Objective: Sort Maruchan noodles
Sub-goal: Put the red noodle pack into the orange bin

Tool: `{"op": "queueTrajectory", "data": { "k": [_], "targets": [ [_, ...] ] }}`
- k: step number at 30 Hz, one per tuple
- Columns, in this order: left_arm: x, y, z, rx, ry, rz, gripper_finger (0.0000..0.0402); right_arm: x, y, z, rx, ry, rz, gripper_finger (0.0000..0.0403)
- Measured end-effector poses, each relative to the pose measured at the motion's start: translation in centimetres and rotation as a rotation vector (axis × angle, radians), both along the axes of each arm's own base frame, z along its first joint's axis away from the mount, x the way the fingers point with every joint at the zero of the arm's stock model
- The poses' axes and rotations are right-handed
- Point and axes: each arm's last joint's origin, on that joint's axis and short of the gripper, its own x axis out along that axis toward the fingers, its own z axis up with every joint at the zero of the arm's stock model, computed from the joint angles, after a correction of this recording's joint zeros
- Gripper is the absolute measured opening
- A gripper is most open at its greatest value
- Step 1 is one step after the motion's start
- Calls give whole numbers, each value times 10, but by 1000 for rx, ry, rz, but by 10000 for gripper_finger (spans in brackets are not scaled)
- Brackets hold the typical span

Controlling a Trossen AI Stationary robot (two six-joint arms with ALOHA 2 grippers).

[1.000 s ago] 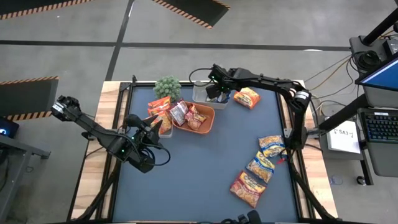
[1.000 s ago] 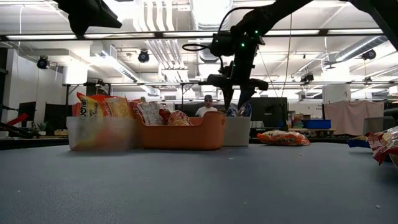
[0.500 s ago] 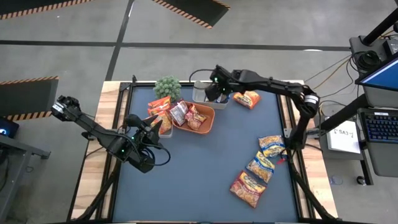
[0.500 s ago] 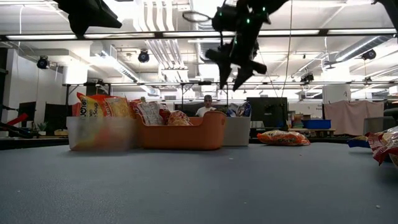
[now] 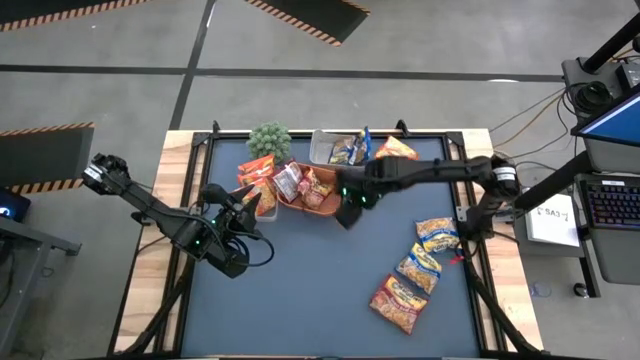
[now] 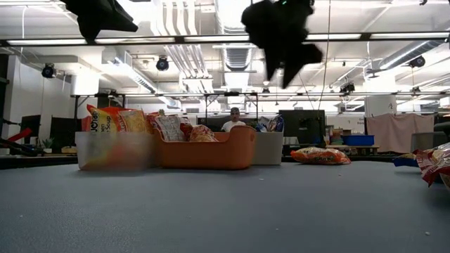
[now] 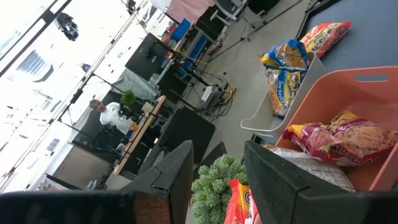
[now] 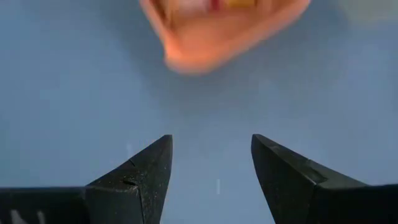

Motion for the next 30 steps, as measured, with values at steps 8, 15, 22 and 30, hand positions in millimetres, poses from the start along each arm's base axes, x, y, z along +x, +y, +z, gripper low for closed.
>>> {"op": "queueTrajectory", "data": {
  "k": [8,15,22,30],
  "targets": [
    [0,0,0,-1,-2,0,127,-27,65,-12,23,269,-75,186],
    [0,0,0,-3,-3,0,127,-51,124,-31,11,354,-111,170],
    [1,0,0,-8,-11,0,127,-77,160,-42,38,429,-119,151],
    [1,-1,0,-9,-13,0,127,-75,195,-61,111,249,273,120]
  ]
}}
